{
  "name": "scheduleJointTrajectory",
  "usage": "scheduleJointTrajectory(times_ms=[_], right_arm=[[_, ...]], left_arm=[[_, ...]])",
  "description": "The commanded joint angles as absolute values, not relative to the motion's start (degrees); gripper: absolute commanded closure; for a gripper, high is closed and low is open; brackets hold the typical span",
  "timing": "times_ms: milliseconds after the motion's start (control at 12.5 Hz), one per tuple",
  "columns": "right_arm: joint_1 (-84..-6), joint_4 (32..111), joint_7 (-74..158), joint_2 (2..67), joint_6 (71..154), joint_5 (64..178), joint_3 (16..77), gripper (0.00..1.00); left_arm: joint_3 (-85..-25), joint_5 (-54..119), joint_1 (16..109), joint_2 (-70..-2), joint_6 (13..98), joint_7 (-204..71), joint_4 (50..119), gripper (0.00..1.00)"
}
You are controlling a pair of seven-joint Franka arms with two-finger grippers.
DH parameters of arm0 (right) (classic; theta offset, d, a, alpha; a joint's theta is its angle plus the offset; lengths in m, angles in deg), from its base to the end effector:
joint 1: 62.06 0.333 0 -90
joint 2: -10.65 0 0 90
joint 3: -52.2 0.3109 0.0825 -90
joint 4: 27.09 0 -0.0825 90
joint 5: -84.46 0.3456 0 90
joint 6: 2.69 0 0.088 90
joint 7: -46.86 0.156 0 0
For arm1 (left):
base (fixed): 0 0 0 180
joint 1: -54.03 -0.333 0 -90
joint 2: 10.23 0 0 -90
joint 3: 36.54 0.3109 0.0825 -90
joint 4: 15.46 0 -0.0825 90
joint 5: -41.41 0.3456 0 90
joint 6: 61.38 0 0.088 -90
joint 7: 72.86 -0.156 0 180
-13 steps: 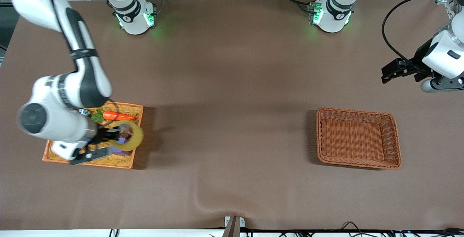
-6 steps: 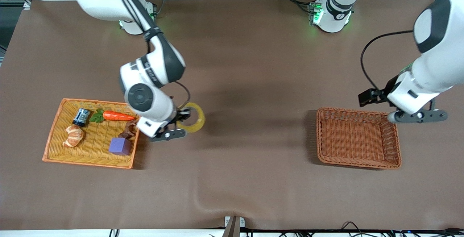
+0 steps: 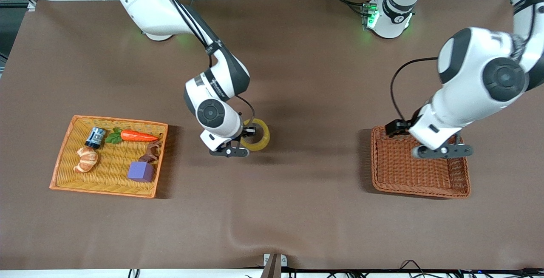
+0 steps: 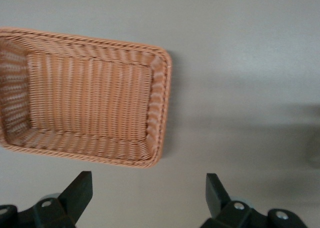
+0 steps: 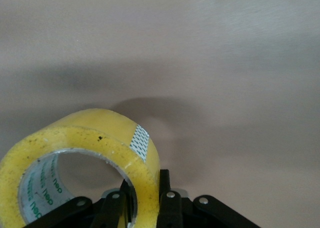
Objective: Transfer tape with both arms
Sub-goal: 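Carry the tape to mid-table with the right gripper while the left gripper approaches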
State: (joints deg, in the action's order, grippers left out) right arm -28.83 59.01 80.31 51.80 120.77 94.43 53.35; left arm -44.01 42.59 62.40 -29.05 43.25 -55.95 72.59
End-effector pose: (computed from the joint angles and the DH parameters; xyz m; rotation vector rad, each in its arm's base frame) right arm 0.5460 0.3886 0.2091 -3.0391 0.1357 0.2158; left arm 0.5942 -0.1576 0.4214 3.1297 0.0301 -0.0643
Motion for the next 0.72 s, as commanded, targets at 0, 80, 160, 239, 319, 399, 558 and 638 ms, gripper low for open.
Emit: scheduleJointTrajectory(times_ms=[0, 80, 160, 239, 319, 399, 558, 638], right_arm=[[-26.56, 56.93, 83.16, 54.76, 125.35, 95.63, 52.64, 0.99], [-26.29, 56.23, 82.98, 55.47, 125.54, 95.37, 52.64, 0.46], [-26.12, 56.05, 83.07, 55.39, 125.45, 95.19, 52.64, 0.0], [-26.12, 55.96, 82.81, 54.95, 125.28, 95.01, 52.55, 0.0], [-26.64, 55.96, 82.46, 54.08, 124.84, 94.92, 52.29, 0.0], [-27.25, 55.96, 82.28, 53.37, 124.58, 95.01, 52.2, 0.0], [-29.45, 55.09, 80.8, 50.4, 117.49, 93.97, 51.76, 0.0], [-31.54, 54.56, 77.48, 48.9, 114.15, 92.13, 51.15, 0.0]], left_arm=[[-43.75, 42.11, 64.91, -30.36, 45.66, -54.41, 74.61, 0.0], [-43.83, 42.2, 65.01, -30.18, 48.19, -53.27, 76.37, 0.0], [-43.83, 42.2, 65.01, -30.35, 49.78, -53.08, 77.61, 0.0], [-43.83, 42.2, 65.27, -30.36, 51.37, -53.0, 78.92, 0.0], [-43.92, 42.11, 65.71, -30.36, 52.25, -52.65, 79.72, 0.0], [-44.01, 41.76, 66.06, -30.53, 52.7, -52.56, 79.99, 0.0], [-44.18, 41.32, 68.26, -31.23, 54.45, -49.76, 80.52, 0.0], [-44.79, 41.41, 70.18, -32.45, 55.59, -46.26, 80.35, 0.0]])
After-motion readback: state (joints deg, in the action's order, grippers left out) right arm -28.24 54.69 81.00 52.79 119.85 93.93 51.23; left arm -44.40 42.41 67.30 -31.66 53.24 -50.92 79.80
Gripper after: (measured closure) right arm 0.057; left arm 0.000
